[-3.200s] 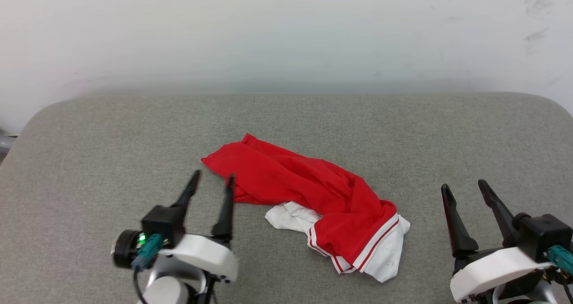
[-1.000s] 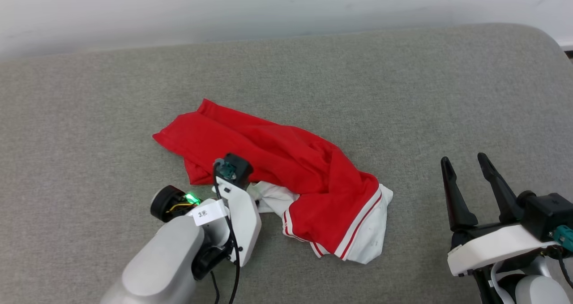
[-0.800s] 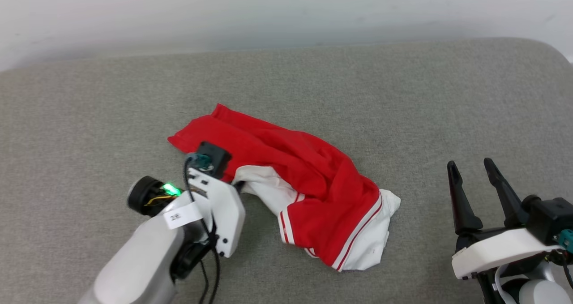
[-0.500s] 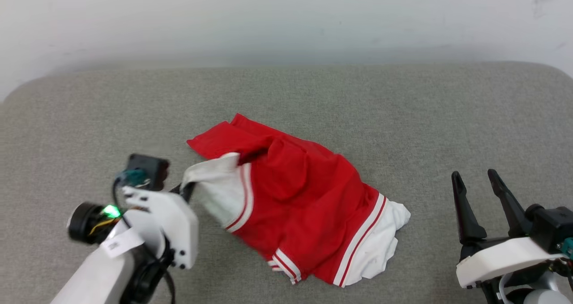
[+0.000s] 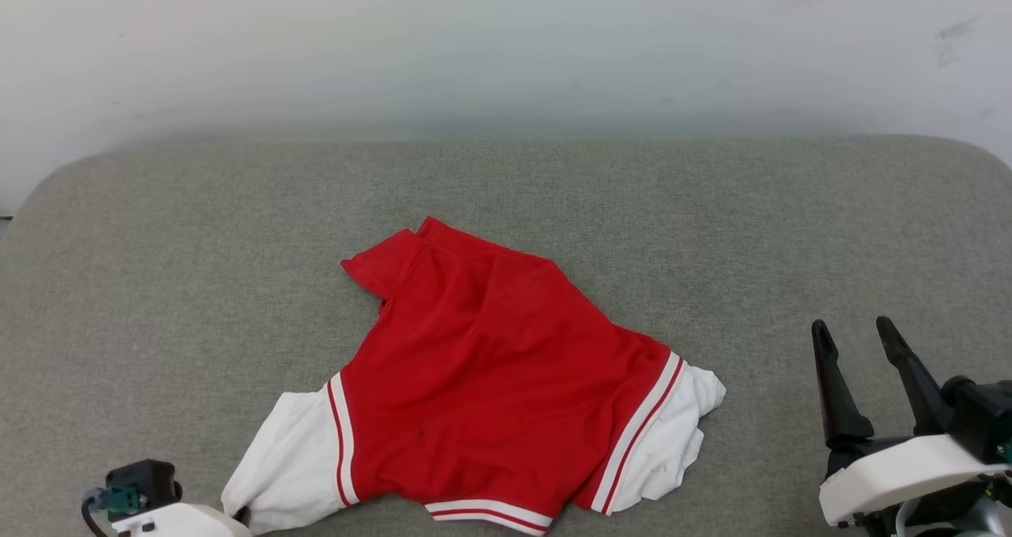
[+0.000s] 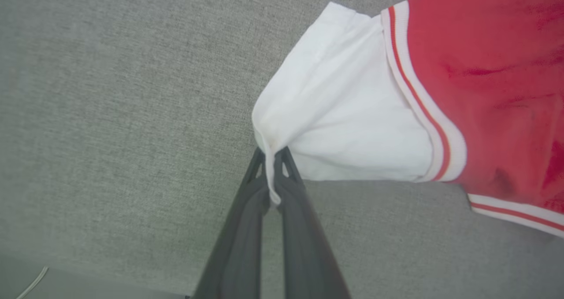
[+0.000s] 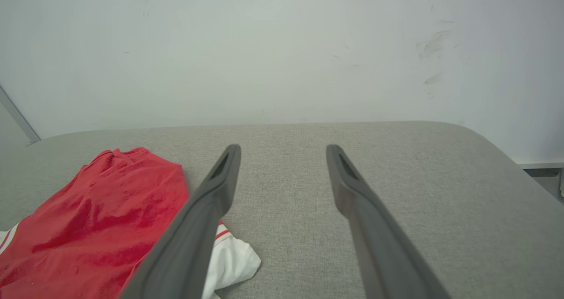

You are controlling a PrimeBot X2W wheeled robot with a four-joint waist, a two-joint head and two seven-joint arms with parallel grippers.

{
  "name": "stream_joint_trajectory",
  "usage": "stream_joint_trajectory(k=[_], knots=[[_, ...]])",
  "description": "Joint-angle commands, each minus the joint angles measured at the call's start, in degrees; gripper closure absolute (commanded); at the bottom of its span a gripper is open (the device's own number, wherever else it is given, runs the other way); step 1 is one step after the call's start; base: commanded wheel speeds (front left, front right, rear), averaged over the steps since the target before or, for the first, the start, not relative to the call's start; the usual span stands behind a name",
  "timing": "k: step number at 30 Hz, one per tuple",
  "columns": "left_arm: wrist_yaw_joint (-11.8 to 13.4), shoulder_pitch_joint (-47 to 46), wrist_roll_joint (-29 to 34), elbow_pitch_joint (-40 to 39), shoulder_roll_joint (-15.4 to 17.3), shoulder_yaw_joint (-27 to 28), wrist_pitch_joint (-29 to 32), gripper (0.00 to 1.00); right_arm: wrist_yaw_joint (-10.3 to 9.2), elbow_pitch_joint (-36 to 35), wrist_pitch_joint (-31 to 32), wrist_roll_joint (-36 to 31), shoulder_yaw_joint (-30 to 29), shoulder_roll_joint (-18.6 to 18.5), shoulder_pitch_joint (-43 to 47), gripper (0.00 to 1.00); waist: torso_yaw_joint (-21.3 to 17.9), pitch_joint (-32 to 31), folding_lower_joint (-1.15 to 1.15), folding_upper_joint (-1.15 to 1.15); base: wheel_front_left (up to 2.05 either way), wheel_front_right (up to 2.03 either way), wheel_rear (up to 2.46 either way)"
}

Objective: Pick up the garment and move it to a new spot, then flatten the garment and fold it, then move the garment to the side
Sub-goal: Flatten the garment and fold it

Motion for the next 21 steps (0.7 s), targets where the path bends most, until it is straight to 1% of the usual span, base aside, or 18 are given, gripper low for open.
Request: stream_joint_trajectory(k=[1,5,6,7,11,16,20,21], knots=[[-0.60,0.22,-0.16,0.95,-0.56,0.00,-0.93,1.00,-0.04,-0.37,0.27,-0.31,-0.09,0.07,0.81,0.00,-0.11,-0.28,0.01,0.00,0.00,0.00,0.00],[-2.27,-0.99,-0.67,3.87,-2.83,-0.37,-4.08,1.00,-0.04,-0.89,0.93,-0.35,-0.36,0.07,1.64,0.00,-0.40,-0.99,0.01,0.00,0.00,0.00,0.00],[-2.52,-1.44,-0.71,4.73,-3.10,-0.27,-4.72,0.52,-0.04,-1.00,1.23,-0.41,-0.48,0.07,1.89,0.00,-0.48,-1.17,0.01,0.00,0.00,0.00,0.00],[-2.84,-1.84,-0.49,5.36,-3.30,-0.28,-5.47,0.00,-0.04,-1.13,1.41,-0.38,-0.56,0.07,2.08,0.00,-0.56,-1.38,0.01,0.00,0.00,0.00,0.00],[-4.27,-3.79,1.34,6.47,-3.82,-0.40,-10.14,0.00,-0.04,-1.64,2.30,-0.47,-0.88,0.07,2.92,0.00,-0.87,-2.54,0.01,0.00,0.00,0.00,0.00],[-5.43,-6.20,5.17,5.15,-3.76,-0.44,-18.21,0.00,-0.04,-2.49,3.33,-0.34,-1.23,0.07,3.63,0.00,-1.26,-3.21,0.01,0.00,0.00,0.00,0.00],[-5.87,-7.77,8.47,3.27,-3.88,-0.77,-24.78,0.00,-0.04,-2.65,4.33,0.00,-1.86,0.07,4.11,0.00,-1.39,-3.49,0.01,0.00,0.00,0.00,0.00],[-5.87,-7.77,8.47,3.27,-3.88,-0.77,-24.78,0.00,-0.04,-2.65,4.33,0.00,-1.86,0.07,4.11,0.00,-1.39,-3.49,0.01,0.00,0.00,0.00,0.00]])
